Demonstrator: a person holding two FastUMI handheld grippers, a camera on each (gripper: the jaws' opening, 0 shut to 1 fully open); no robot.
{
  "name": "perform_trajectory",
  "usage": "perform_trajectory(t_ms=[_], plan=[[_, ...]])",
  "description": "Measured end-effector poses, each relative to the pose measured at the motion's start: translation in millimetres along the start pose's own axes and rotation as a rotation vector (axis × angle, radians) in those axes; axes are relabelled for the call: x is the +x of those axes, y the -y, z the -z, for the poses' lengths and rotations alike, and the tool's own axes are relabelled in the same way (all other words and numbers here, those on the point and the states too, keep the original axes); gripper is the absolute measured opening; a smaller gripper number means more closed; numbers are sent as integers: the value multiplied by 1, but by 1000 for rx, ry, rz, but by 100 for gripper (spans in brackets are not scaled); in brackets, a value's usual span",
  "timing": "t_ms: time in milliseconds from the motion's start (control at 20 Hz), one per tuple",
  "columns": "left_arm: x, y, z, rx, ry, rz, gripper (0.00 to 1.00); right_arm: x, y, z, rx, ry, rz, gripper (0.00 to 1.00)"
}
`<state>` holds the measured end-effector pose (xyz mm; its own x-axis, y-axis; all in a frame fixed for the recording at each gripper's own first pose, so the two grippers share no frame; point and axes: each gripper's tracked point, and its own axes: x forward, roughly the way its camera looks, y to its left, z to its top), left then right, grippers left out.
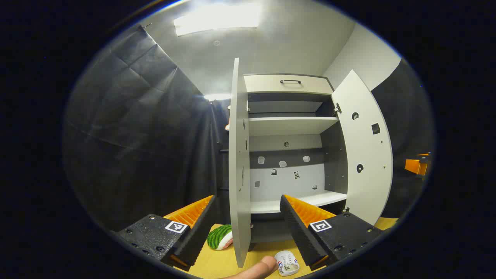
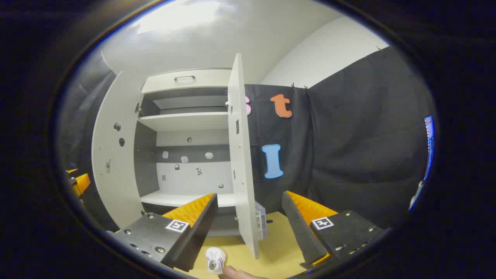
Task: Grab one shoe with the right hand and put it into the shoe cabinet, grab the other shoe with the left hand and put it into the shoe cabinet; then close the right door with the right hand and the left door with the left hand.
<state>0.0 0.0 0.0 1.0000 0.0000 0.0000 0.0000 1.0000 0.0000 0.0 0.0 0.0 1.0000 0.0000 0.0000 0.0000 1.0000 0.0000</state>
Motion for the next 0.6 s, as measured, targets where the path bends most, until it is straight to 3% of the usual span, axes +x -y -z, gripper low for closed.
perform_trajectory(t_ms=[200, 450, 550, 600], plan=[[-2, -5, 3, -22, -18, -27, 98, -3, 4, 2, -20, -15, -22, 95], [-1, -10, 21, -33, -64, -24, 99, -8, -2, 12, -70, -3, -26, 99], [0, -13, 28, -31, -79, -24, 99, -6, -7, 21, -77, -7, -36, 96], [0, -14, 31, -32, -84, -22, 99, -5, -9, 27, -76, -12, -42, 99]])
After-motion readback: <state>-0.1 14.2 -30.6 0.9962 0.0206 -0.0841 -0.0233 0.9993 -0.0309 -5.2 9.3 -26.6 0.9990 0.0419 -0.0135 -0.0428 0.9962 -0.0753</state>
